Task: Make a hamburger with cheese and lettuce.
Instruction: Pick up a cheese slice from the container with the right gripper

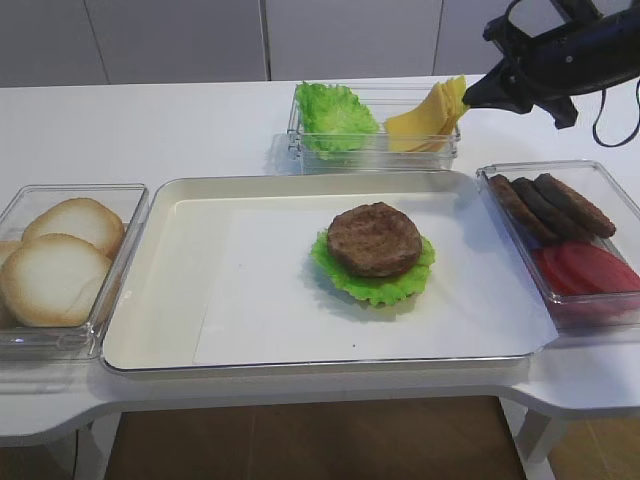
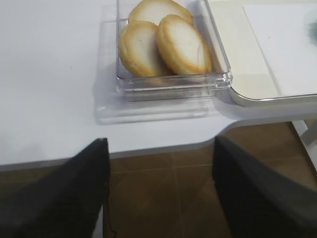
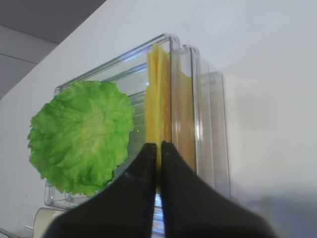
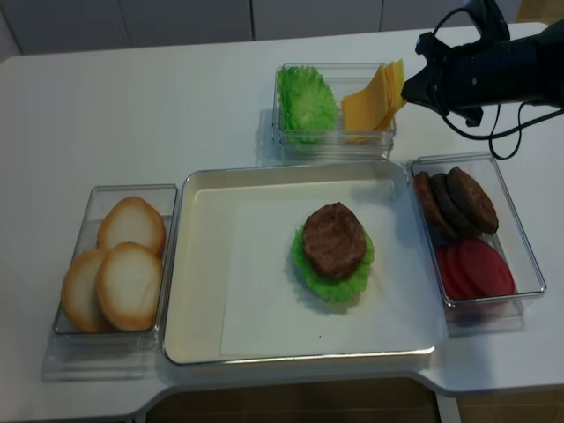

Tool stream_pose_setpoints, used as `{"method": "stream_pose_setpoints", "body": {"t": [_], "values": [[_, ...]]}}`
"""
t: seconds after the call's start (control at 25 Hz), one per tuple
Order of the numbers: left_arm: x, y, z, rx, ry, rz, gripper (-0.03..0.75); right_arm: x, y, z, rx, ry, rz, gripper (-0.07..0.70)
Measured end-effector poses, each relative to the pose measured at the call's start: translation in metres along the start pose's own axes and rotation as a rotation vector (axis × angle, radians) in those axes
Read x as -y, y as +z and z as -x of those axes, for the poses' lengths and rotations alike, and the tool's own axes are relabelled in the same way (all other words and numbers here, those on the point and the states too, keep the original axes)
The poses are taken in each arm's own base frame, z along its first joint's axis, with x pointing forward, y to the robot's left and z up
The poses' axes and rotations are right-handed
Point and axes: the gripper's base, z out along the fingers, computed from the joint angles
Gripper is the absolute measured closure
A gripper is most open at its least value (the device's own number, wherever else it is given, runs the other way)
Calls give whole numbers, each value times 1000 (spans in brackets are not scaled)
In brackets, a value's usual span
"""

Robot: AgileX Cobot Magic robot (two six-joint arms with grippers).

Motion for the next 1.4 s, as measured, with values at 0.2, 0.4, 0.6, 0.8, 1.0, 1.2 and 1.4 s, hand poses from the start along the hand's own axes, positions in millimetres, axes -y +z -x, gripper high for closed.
{"method": "stream_pose_setpoints", "body": {"t": [0.2,0.4,0.6,0.8,1.0,1.2,1.4], "values": [[0,0,0,0,0,0,239,-1,0,0,-3,-2,10,623],[0,0,0,0,0,0,239,-1,0,0,-2,-1,11,626],[0,0,0,0,0,0,239,-1,0,0,-2,0,12,627],[0,0,0,0,0,0,239,-5,0,0,-4,7,50,627],[0,0,0,0,0,0,239,-7,0,0,1,21,82,628],[0,0,0,0,0,0,239,-8,0,1,5,22,87,628],[0,0,0,0,0,0,239,-9,-1,1,13,6,88,628]]}}
